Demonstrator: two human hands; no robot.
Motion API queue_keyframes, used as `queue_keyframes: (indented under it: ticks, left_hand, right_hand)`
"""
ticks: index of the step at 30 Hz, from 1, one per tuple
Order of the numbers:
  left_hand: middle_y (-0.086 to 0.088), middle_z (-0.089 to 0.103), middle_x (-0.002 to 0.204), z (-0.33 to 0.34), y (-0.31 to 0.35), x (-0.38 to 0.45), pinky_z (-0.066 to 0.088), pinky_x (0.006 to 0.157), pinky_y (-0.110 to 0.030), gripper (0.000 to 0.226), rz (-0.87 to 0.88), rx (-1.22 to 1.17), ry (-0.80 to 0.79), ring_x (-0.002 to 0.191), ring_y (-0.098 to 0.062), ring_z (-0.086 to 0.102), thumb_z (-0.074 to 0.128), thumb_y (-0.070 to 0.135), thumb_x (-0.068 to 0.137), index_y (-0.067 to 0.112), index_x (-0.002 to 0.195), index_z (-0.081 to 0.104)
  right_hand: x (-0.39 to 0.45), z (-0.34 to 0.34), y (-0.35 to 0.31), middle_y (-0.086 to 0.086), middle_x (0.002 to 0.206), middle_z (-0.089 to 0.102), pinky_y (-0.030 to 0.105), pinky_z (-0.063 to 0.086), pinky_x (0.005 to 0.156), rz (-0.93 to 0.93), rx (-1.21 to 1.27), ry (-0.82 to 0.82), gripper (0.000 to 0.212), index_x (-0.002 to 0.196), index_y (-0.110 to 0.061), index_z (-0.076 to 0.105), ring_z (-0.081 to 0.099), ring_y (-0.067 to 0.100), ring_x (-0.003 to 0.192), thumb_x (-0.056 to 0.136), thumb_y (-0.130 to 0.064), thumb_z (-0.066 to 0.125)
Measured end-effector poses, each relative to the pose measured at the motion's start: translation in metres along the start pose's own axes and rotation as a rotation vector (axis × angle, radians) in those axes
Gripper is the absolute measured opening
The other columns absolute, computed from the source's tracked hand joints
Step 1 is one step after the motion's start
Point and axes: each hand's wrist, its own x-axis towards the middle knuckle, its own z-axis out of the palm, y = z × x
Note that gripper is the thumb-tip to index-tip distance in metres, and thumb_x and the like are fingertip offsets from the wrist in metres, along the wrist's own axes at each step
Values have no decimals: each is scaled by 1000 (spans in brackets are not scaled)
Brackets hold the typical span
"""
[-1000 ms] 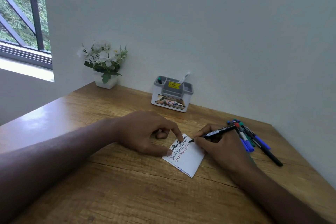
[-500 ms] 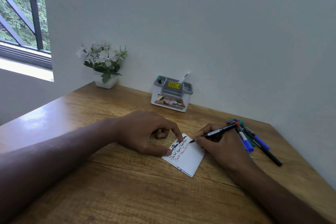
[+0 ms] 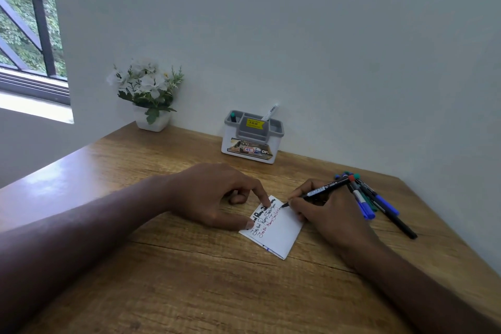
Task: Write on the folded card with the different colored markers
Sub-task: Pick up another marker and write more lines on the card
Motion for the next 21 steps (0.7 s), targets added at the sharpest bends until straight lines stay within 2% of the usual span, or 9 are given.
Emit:
queue_keyframes:
  ticks: [2,6,10,13,15,17,18,20,21]
  left_hand:
    - [7,57,81,0,0,0,43,63,-39,48,-1,1,-4,75,-14,53,65,65,91,51,136,57]
    - [8,57,81,0,1,1,42,62,-37,46,-6,-5,-13,74,-12,53,67,63,93,52,136,56]
    - [10,57,87,3,-1,0,49,71,-38,49,-38,-15,-18,81,-11,55,65,59,97,50,142,50]
    - [13,59,95,8,-5,1,47,75,-28,35,-48,-177,95,84,-10,55,57,33,106,39,140,49]
    - [19,60,97,9,-5,2,44,73,-19,26,-48,-201,208,84,-9,56,52,24,109,32,134,56]
    - [33,58,102,10,-2,4,43,76,-13,23,-49,-140,280,92,-4,57,51,25,111,32,131,61]
    - [33,59,108,10,-1,5,44,81,-13,25,-40,-117,297,99,-1,58,51,26,111,33,132,63]
    - [24,63,115,10,-1,8,47,87,-15,28,-14,-98,337,107,0,60,53,27,110,33,135,65]
    - [22,64,112,10,-2,9,45,85,-12,28,-3,-88,364,105,2,61,56,28,110,33,135,67]
  right_hand:
    - [0,0,-1,-14,78,77,13,53,59,20,-1,7,7,82,-26,78,71,0,74,88,-23,78]
    - [-1,0,-3,-12,78,77,16,56,63,34,-13,12,9,81,-27,77,72,5,78,89,-23,77]
    - [-1,0,-4,-5,80,77,19,57,66,79,43,39,5,85,-23,76,73,8,80,89,-22,76]
    - [-1,-7,-5,2,84,79,26,63,70,104,313,158,9,93,-15,75,76,13,80,87,-15,81]
    - [-1,-10,-6,6,90,80,26,63,73,63,494,155,16,94,-11,75,76,13,79,82,-10,85]
    - [-3,-10,-6,9,95,80,33,63,83,37,666,102,21,93,-10,76,77,20,89,75,-10,87]
    - [-3,-9,-5,12,97,79,33,64,84,31,771,71,22,94,-7,77,76,23,91,73,-10,85]
    - [-6,-8,-8,21,101,78,30,66,80,37,934,11,17,98,3,76,76,27,89,82,-2,74]
    - [-7,-9,-10,23,104,77,29,66,78,35,975,-15,14,98,8,75,77,29,89,90,4,64]
